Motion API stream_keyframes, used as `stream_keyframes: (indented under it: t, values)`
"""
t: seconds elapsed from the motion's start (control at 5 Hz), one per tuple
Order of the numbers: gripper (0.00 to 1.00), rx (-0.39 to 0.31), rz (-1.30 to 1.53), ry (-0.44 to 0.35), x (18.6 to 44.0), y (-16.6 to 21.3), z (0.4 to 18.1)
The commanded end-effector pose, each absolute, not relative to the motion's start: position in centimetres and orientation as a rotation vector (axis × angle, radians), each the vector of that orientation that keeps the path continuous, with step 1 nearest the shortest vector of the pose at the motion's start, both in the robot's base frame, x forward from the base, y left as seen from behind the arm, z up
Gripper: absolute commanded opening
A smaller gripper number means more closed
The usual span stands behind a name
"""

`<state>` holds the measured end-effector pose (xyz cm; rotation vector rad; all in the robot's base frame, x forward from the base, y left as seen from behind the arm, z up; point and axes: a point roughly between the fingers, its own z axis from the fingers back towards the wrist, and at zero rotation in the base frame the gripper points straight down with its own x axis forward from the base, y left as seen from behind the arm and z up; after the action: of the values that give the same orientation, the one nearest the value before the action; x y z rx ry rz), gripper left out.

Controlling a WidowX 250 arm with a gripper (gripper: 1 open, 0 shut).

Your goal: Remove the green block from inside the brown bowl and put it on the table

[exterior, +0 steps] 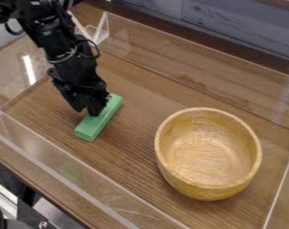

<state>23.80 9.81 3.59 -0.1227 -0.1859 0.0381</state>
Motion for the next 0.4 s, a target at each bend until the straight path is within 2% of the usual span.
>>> stream_keyframes:
  t: [0.0,0.2]
  values:
    - [0.00,-0.109,0.036,-0.216,24.83,10.01,4.77]
    - [0.00,-0.114,0.044,-0.209,24.94,9.91,4.66]
